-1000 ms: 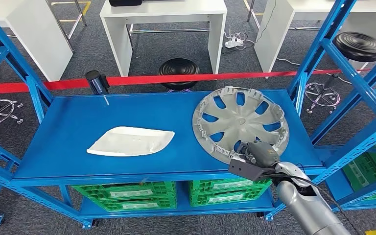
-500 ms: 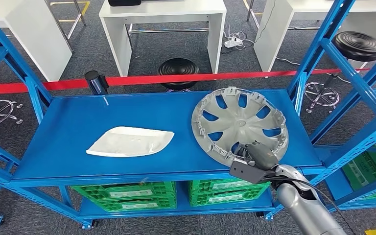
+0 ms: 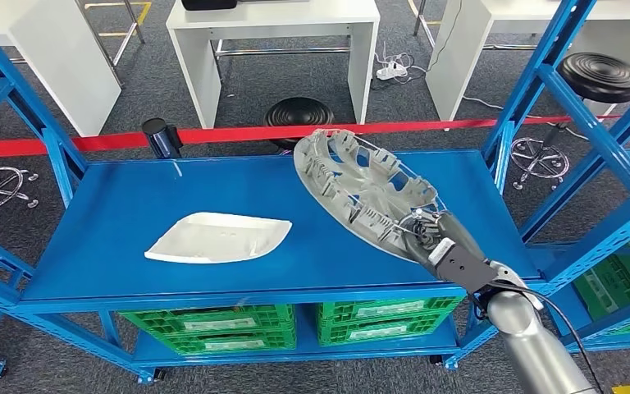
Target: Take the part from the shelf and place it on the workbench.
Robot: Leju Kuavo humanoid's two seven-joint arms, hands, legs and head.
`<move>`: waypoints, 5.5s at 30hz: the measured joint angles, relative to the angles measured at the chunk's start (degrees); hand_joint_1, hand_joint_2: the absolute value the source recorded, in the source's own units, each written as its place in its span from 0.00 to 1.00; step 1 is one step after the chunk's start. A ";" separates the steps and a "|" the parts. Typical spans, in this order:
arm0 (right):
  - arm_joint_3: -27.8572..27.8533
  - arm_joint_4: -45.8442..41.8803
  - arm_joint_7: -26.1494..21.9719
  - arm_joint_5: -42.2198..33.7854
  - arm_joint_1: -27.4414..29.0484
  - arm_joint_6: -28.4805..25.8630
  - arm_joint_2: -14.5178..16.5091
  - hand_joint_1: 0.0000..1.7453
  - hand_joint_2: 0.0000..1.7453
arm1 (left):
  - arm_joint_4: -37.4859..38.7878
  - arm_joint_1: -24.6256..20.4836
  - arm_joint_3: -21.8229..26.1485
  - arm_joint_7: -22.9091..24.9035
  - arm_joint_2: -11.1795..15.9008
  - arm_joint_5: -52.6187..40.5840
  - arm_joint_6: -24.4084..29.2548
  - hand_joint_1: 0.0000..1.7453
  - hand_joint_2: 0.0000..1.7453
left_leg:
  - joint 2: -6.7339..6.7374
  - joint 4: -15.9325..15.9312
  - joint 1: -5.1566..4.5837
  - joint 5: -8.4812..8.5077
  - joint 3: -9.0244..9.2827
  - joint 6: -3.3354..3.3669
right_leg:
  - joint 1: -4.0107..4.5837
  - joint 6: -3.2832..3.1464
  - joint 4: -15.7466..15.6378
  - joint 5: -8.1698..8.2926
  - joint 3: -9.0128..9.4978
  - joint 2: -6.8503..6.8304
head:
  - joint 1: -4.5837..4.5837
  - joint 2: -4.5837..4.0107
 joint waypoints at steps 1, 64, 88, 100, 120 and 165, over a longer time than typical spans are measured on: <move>-0.66 -0.78 -0.37 -0.98 0.19 0.07 0.03 1.00 1.00 | 0.01 0.00 0.01 -0.14 0.01 -0.01 0.00 0.00 0.00 | -0.02 0.00 0.00 0.00 -0.01 0.00 | 0.00 0.00 0.00 0.00 0.00 -0.01 | 0.00 0.00; -5.03 -29.83 3.88 -45.83 6.69 33.15 6.75 1.00 1.00 | -0.10 -0.87 0.49 -5.39 1.98 -1.67 -1.20 0.00 1.00 | -0.05 -0.09 -0.01 -0.04 -0.12 -0.06 | 0.02 -0.16 0.01 -0.13 -0.11 -0.04 | 0.00 0.00; 2.88 -22.18 3.50 -50.96 0.14 32.57 5.55 1.00 1.00 | -0.21 -0.97 1.38 -4.60 2.45 -1.91 0.00 0.00 1.00 | 0.19 -1.01 0.05 0.31 0.20 1.40 | -0.96 1.32 15.26 -7.68 -7.81 -0.06 | 0.47 0.00; 4.99 -21.72 3.51 -52.00 -0.98 32.50 5.58 1.00 1.00 | -0.38 -0.86 1.38 -4.52 2.89 -2.04 0.05 0.00 1.00 | -0.19 3.78 0.91 -2.35 -2.67 -2.71 | -1.21 -1.85 2.71 2.72 -5.42 0.23 | 0.24 0.00; 9.78 -20.56 2.93 -52.08 -2.48 29.91 6.63 1.00 1.00 | -0.57 -0.85 1.40 -4.65 3.19 -2.14 1.01 0.00 1.00 | 0.71 -1.09 0.26 0.32 0.00 0.89 | -0.56 0.88 17.78 -3.22 -12.92 -0.07 | 0.10 0.00; 15.45 -19.28 -5.44 -31.75 -2.25 13.90 6.23 1.00 1.00 | -0.53 -0.54 1.51 -5.92 2.57 -4.09 1.42 0.00 1.00 | 0.54 14.11 0.75 -7.12 -7.34 -2.99 | -0.35 -2.03 0.94 3.00 -4.16 0.44 | -0.60 0.00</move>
